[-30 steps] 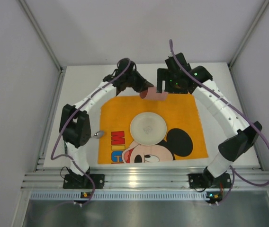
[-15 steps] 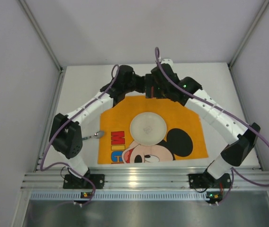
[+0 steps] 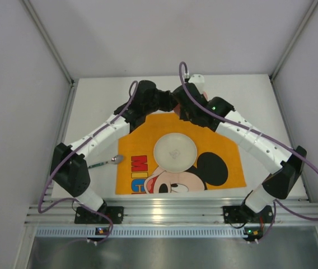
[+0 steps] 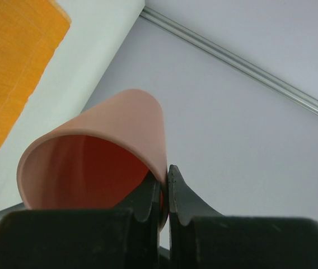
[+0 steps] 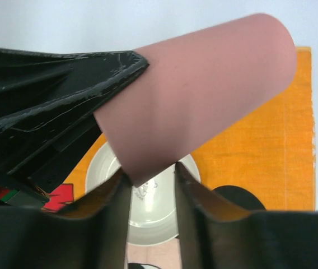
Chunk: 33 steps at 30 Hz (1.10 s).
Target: Set the dinner table for one person
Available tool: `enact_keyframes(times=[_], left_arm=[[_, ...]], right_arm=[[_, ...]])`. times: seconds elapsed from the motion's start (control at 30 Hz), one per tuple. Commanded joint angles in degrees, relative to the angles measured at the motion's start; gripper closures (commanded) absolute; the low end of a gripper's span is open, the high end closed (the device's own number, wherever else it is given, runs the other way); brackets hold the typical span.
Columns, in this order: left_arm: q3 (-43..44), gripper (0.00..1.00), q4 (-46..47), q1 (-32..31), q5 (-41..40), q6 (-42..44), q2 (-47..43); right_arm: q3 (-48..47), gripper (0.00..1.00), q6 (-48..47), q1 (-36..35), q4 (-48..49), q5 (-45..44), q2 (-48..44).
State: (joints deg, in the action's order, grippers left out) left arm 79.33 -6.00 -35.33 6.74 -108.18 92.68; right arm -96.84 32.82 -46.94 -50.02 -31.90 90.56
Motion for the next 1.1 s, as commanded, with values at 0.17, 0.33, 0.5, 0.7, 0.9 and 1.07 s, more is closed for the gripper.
enact_keyframes(times=[0.17, 0.33, 0.5, 0.7, 0.9, 1.07], left_arm=[[-1.02, 0.95, 1.77, -0.44, 5.27, -2.39, -3.05], [2.58, 0.79, 0.04, -0.61, 12.23, 1.83, 1.26], [6.97, 0.50, -6.64, -0.70, 15.92, 5.86, 3.55], [8.74, 0.46, -11.76, -1.23, 19.27, 7.28, 2.42], [15.48, 0.47, -24.45, -0.27, 23.05, 17.87, -2.50], [15.50, 0.47, -33.71, 3.16, 24.99, 27.83, -9.26]], right_arm=[[-1.25, 1.00, 1.11, -0.87, -2.54, -7.74, -0.48], [-1.95, 1.00, 0.76, -1.84, -2.63, -9.14, -0.21], [-1.69, 1.00, 0.41, -1.75, -3.68, -13.53, -0.21], [-1.95, 1.00, -0.47, -0.18, -3.59, -14.95, -0.04], [-2.91, 1.00, -2.58, 7.89, -3.77, -8.22, 0.31], [-7.66, 1.00, -1.97, 21.79, -9.03, 5.68, 5.67]])
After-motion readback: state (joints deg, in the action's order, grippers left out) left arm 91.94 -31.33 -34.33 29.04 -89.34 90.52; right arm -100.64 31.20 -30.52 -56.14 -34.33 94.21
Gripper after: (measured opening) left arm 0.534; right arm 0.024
